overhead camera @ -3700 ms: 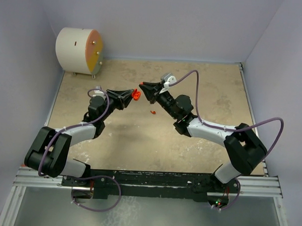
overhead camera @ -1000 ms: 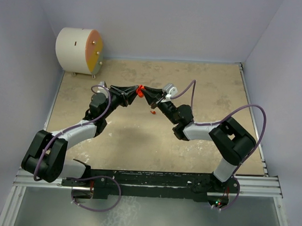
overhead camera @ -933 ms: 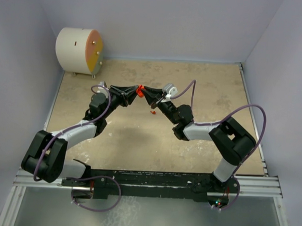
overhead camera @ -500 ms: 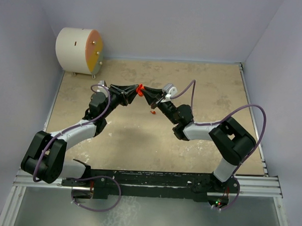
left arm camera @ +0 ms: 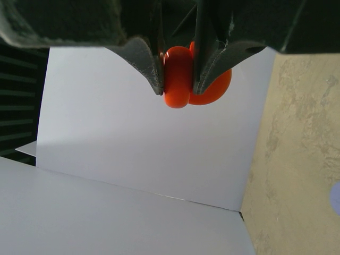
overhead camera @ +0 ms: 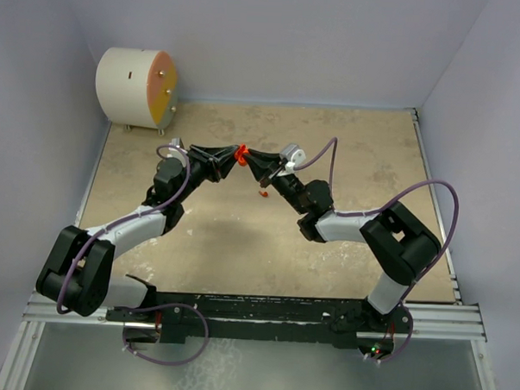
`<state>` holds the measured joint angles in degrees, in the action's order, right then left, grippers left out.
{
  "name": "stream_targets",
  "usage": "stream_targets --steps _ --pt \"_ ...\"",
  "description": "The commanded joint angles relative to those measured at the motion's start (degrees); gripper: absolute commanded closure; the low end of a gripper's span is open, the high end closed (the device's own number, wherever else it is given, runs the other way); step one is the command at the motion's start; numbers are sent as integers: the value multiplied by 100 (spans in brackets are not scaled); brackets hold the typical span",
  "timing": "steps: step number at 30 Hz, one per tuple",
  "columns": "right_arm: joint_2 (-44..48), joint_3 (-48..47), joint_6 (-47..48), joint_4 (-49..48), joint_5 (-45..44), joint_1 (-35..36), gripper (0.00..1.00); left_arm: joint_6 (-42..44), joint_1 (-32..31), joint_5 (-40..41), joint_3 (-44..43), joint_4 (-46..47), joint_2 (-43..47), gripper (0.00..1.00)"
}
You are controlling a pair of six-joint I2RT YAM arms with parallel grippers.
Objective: Insert the wireless bluetooth earbuds into the charging case
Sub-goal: Place the earbud in the charging case, then adjust the earbud.
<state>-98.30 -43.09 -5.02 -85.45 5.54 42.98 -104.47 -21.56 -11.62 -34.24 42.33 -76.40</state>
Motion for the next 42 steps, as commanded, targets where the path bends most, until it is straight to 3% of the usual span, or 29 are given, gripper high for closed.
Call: stream_targets --steps 1,14,18,22,27,34,42 --pt "8 -61 -61 -18 44 -20 82 -67 -24 51 -279 314 28 100" --pt "165 -25 -100 -30 -62 -22 49 -48 -31 94 -267 305 -24 100" --pt "480 42 -152 -106 -274 -32 35 -11 -31 105 -259 294 -79 100" --pt "930 19 -130 76 -512 -82 28 22 -24 126 -196 320 -154 100" --pt "1295 -280 -181 1141 -1076 -85 24 38 -26 125 -126 401 -246 100" --pt "930 -2000 -52 4792 -1473 -60 22 109 -27 91 -159 408 -358 100" --pt "1593 -1207 -536 4667 -1600 -57 21 97 -9 16 -196 470 -489 100"
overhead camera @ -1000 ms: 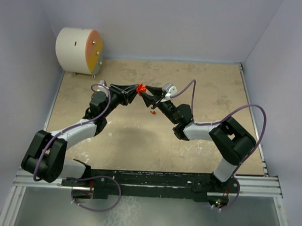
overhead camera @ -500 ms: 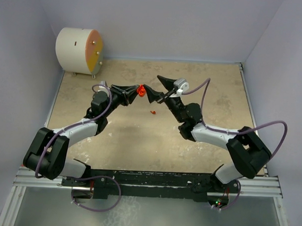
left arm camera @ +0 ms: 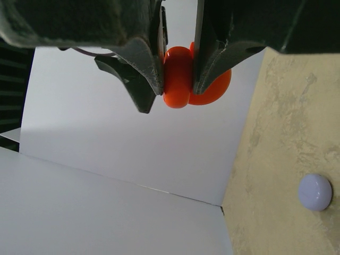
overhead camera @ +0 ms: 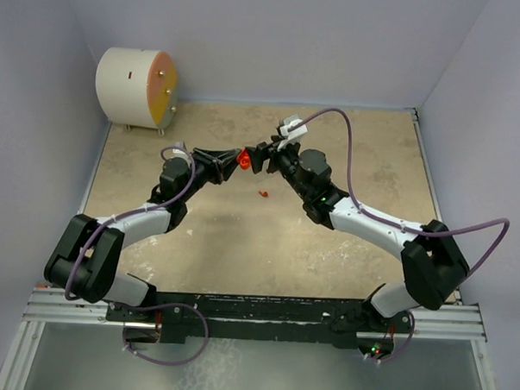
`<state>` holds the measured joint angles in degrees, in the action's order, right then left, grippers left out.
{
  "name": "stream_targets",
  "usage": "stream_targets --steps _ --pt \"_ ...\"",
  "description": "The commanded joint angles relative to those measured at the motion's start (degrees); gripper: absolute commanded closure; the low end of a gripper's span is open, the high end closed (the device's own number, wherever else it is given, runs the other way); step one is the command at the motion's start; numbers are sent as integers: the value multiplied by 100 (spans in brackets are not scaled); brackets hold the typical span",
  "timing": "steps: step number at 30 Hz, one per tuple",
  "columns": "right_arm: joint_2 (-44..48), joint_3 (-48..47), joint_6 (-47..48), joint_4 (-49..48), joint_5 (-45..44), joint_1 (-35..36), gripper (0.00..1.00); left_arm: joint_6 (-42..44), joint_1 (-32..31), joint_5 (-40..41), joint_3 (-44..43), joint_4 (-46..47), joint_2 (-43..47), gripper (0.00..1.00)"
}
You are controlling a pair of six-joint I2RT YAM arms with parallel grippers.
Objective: Insert the wireless bluetooth earbuds into the charging case
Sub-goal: Adjust the earbud.
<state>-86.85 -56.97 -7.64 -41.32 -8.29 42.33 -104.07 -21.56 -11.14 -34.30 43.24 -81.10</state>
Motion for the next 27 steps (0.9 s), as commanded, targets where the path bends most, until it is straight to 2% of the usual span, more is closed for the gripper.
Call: stream_targets --steps 1,8,27 --pt "513 235 -317 262 -266 12 21 62 -6 -37 -189 380 -35 100" --pt "523 188 -290 702 -260 11 20 70 -8 -59 -186 404 -115 100" --pt "341 211 -411 888 -181 12 20 98 -8 -111 -335 291 -84 100"
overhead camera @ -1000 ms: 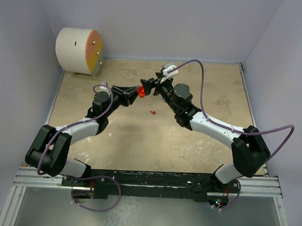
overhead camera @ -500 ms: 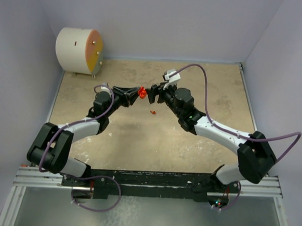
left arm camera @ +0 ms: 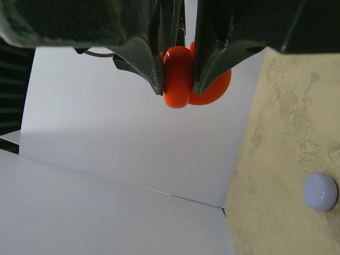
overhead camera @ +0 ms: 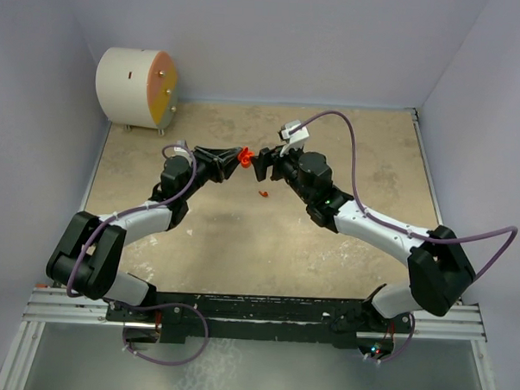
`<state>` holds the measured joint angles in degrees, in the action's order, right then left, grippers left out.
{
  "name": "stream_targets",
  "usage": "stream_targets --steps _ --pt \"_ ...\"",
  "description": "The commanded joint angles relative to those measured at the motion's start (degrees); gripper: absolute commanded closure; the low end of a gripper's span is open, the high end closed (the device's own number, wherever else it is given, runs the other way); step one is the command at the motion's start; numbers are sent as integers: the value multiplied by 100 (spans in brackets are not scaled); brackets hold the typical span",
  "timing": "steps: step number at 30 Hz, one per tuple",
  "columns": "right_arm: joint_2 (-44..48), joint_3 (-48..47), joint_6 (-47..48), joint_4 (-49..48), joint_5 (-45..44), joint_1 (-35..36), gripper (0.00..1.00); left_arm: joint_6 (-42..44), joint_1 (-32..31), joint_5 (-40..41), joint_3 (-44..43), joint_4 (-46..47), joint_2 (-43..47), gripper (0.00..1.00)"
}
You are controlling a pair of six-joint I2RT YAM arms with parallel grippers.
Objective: Insert the wireless bluetooth earbuds into the charging case
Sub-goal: Adjust the earbud.
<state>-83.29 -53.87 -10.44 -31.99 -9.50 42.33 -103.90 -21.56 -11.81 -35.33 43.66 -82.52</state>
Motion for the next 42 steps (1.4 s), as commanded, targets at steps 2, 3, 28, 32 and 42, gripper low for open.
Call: stream_targets --steps 2,3,28,32,42 --pt "-36 -120 -155 -8 -126 11 20 79 -2 -42 -231 241 71 100" --pt "-38 -139 -172 17 -157 12 20 80 1 -38 -229 239 73 100" --pt "-209 -311 -249 0 -185 8 20 111 -7 12 -185 181 155 100" --pt "-176 -344 -252 5 -183 10 20 128 -9 19 -159 161 160 100" --pt "-144 -337 -250 37 -180 12 20 212 -23 48 -127 85 159 100"
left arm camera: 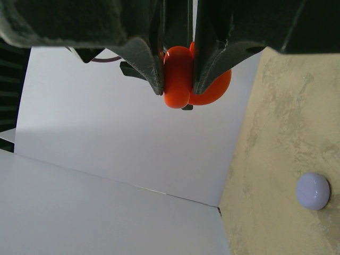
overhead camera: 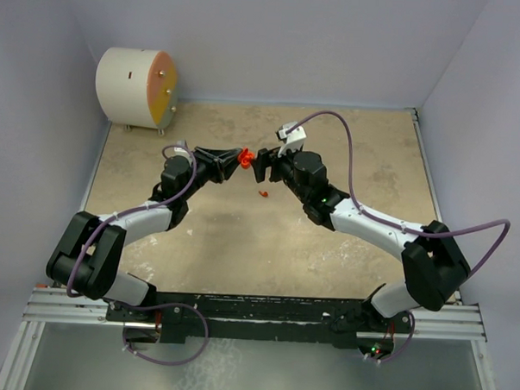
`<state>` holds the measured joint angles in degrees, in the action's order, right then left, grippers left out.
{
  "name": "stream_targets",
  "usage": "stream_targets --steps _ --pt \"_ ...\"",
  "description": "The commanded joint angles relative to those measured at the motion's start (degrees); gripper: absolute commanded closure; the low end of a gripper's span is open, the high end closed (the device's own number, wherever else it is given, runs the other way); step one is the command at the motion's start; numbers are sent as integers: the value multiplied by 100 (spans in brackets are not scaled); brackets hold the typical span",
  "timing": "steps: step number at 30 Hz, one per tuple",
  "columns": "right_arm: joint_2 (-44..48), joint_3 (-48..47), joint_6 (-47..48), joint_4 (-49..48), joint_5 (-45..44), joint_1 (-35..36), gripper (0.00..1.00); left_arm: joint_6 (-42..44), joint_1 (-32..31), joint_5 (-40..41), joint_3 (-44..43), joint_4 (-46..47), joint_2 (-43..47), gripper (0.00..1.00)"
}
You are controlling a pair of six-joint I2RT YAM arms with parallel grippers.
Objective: Insert the wireless bluetooth earbuds into the charging case
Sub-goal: Adjust the earbud.
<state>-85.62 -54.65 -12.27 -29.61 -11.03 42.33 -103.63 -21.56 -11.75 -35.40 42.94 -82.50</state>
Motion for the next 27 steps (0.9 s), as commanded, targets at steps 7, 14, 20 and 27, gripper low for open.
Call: stream_targets --steps 7,14,20,27 --pt "40 -302 -73 -208 28 18 20 212 -22 48 -125 120 156 100" --pt "-6 -317 -71 -220 72 27 20 237 -28 42 -151 91 164 100" --pt "-71 -342 -77 -220 93 52 20 247 -36 44 -173 87 158 100" --pt "-129 -353 -97 -221 101 76 20 237 -52 25 -202 88 163 100"
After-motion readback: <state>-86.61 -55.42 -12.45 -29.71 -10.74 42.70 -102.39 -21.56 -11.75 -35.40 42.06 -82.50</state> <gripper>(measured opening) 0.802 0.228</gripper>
